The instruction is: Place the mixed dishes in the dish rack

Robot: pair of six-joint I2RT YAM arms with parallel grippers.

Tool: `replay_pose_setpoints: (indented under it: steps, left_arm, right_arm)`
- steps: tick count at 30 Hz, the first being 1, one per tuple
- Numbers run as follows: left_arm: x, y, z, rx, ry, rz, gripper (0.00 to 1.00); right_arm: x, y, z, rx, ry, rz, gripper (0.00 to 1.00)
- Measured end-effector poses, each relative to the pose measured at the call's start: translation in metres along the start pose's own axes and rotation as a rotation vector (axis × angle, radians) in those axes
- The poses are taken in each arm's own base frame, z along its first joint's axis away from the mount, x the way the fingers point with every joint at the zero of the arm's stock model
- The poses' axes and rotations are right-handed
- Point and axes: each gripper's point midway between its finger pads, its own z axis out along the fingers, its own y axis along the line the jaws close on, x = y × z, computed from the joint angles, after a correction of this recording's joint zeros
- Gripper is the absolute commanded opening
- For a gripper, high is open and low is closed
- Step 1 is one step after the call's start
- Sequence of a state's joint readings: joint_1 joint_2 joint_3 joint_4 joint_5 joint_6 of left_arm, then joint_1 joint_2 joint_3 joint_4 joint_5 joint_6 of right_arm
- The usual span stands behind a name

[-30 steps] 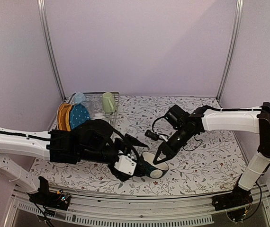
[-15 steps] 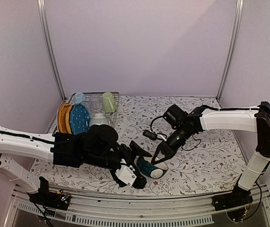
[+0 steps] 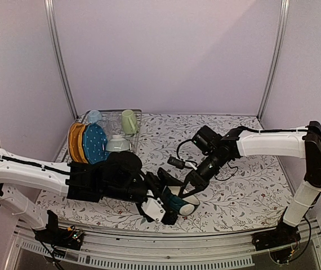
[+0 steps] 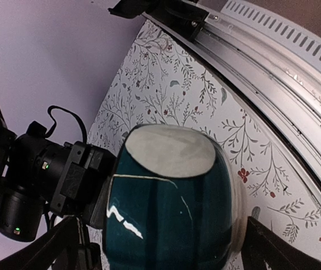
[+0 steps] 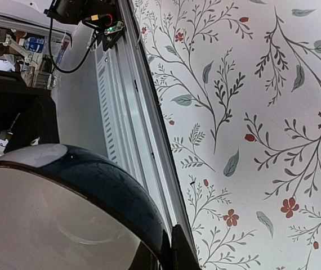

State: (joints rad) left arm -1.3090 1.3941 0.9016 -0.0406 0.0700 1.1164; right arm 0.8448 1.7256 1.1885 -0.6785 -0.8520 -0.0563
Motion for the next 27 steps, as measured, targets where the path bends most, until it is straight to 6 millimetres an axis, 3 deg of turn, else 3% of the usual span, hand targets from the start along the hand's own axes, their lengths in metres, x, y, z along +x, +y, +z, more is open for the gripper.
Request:
replay_pose_setpoints:
  steps: [7, 16, 27]
  left_arm:
    - [-0.004, -0.002, -0.004, -0.037, -0.057, -0.026, 0.98]
    - [-0.011, 0.002, -0.010, -0.070, -0.120, -0.032, 0.90]
    - [0.001, 0.006, -0.010, -0.076, -0.101, -0.047, 0.89]
  right_arm:
    - [-0.002, 0.004, 0.000, -0.021, -0.006, -0.031, 0.00]
    - [-0.003, 0.011, 0.000, -0.059, -0.012, -0.066, 0.00]
    - [-0.005, 0.021, -0.007, -0.075, -0.031, -0.110, 0.00]
